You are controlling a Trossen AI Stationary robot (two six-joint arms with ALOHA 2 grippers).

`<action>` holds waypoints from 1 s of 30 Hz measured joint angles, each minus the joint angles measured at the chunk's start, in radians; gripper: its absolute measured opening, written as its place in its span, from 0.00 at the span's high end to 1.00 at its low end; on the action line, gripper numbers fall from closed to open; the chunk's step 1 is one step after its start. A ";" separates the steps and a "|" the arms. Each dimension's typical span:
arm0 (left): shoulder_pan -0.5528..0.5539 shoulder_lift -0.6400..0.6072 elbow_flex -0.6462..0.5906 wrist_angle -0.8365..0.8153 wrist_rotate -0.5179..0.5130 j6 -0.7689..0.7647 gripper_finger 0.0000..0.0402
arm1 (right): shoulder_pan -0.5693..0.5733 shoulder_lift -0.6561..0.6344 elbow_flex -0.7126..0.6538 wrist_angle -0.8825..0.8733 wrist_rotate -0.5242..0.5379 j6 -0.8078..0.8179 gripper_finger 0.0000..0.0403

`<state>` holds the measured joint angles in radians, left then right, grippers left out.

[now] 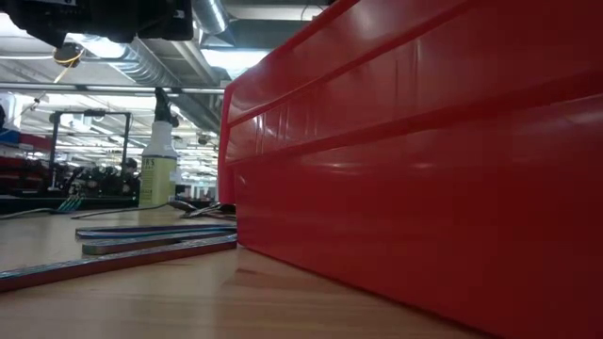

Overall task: Sort silverware
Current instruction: Move the bottom red silverware bin to the top right of the table

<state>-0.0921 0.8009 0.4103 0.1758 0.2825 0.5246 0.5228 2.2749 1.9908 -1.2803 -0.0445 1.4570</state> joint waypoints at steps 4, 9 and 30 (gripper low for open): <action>0.000 0.000 0.000 0.000 0.000 -0.001 1.00 | -0.001 0.000 -0.047 0.046 -0.017 0.000 0.78; 0.000 0.000 0.000 0.000 -0.006 0.003 1.00 | -0.007 0.000 -0.059 0.054 -0.020 -0.003 0.78; 0.000 0.000 0.000 0.001 -0.007 0.006 1.00 | -0.008 -0.033 -0.060 -0.005 -0.035 0.003 1.00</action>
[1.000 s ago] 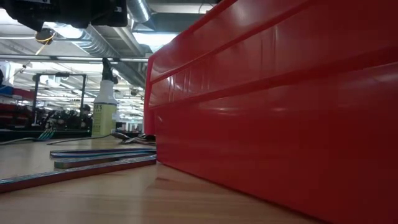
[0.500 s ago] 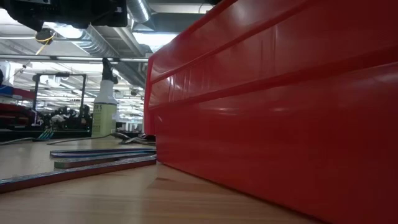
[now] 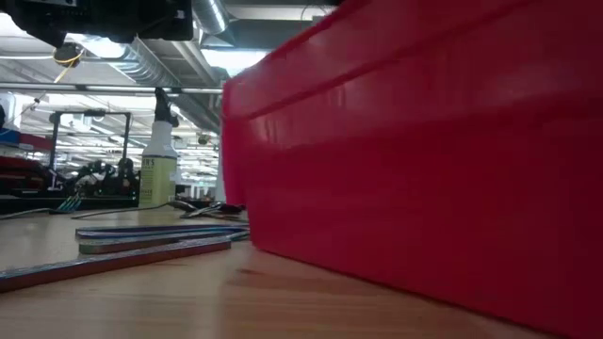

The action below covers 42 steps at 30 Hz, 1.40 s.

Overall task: Sort silverware
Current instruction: Move the bottom red silverware bin to the top right of the table

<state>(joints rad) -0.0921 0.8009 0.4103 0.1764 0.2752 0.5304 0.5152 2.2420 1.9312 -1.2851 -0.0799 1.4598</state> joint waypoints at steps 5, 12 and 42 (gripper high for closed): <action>0.000 0.000 0.000 0.000 0.000 0.000 1.00 | -0.001 -0.111 -0.001 -0.009 0.038 0.004 1.00; 0.000 0.000 0.000 -0.002 -0.048 0.000 1.00 | -0.021 -0.280 0.000 -0.202 0.126 -0.033 1.00; 0.003 0.000 0.000 -0.006 -0.372 0.007 1.00 | -1.152 -0.742 -0.210 -0.283 -0.027 -1.294 1.00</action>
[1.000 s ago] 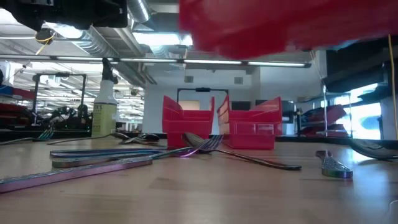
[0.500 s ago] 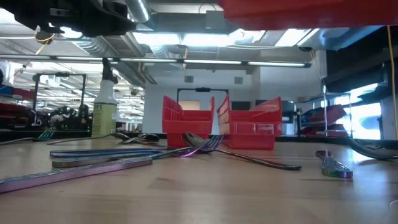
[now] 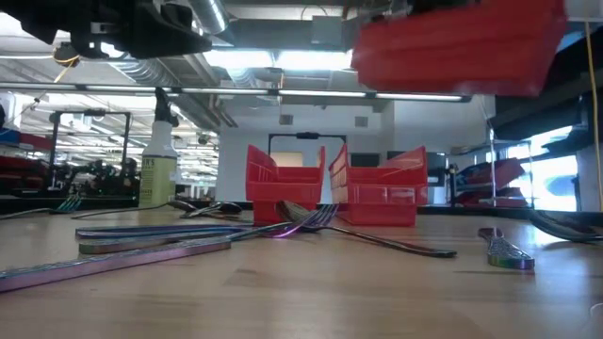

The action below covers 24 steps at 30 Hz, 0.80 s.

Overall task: Sort silverware
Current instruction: Move the bottom red silverware bin to the top right of the table

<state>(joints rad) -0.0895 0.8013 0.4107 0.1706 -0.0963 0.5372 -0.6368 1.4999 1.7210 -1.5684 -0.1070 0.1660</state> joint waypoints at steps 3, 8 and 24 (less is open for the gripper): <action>0.016 0.000 0.000 -0.004 -0.020 0.041 1.00 | -0.091 0.053 0.022 -0.001 0.000 -0.180 1.00; 0.090 0.000 0.000 -0.003 -0.038 0.059 1.00 | -0.166 0.134 0.072 -0.003 0.008 -0.419 1.00; 0.251 0.000 0.000 -0.020 -0.037 0.039 1.00 | -0.239 0.187 0.101 0.029 0.132 -1.065 1.00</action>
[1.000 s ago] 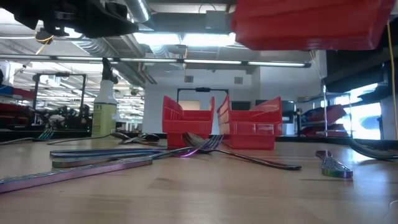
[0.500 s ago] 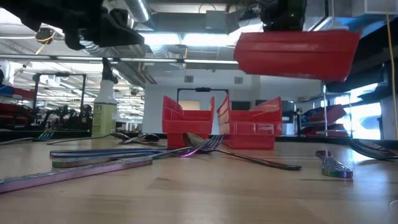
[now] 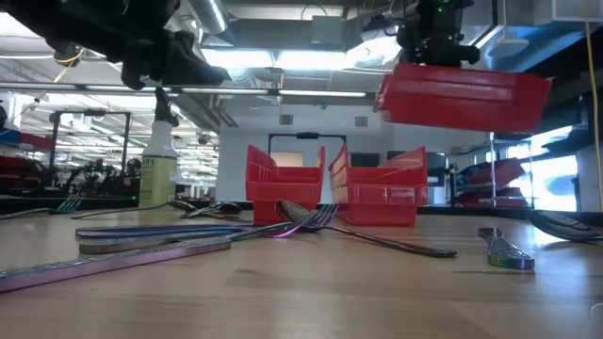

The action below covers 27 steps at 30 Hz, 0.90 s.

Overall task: Sort silverware
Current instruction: Move the bottom red silverware bin to the top right of the table

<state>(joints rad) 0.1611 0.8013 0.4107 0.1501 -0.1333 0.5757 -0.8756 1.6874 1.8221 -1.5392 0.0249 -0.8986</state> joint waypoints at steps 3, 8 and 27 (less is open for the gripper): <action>0.028 0.000 0.000 0.006 -0.002 -0.017 1.00 | 0.021 0.000 0.000 0.084 -0.027 -0.089 1.00; 0.069 0.000 0.000 0.011 -0.007 -0.052 1.00 | 0.060 0.000 0.000 0.120 0.012 -0.317 1.00; 0.167 0.000 0.000 0.035 -0.035 -0.125 1.00 | 0.071 0.000 0.000 0.351 0.139 -0.486 1.00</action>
<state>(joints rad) 0.3282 0.8009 0.4107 0.1855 -0.1685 0.4507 -0.8043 1.6871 1.8225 -1.1879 0.1642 -1.3845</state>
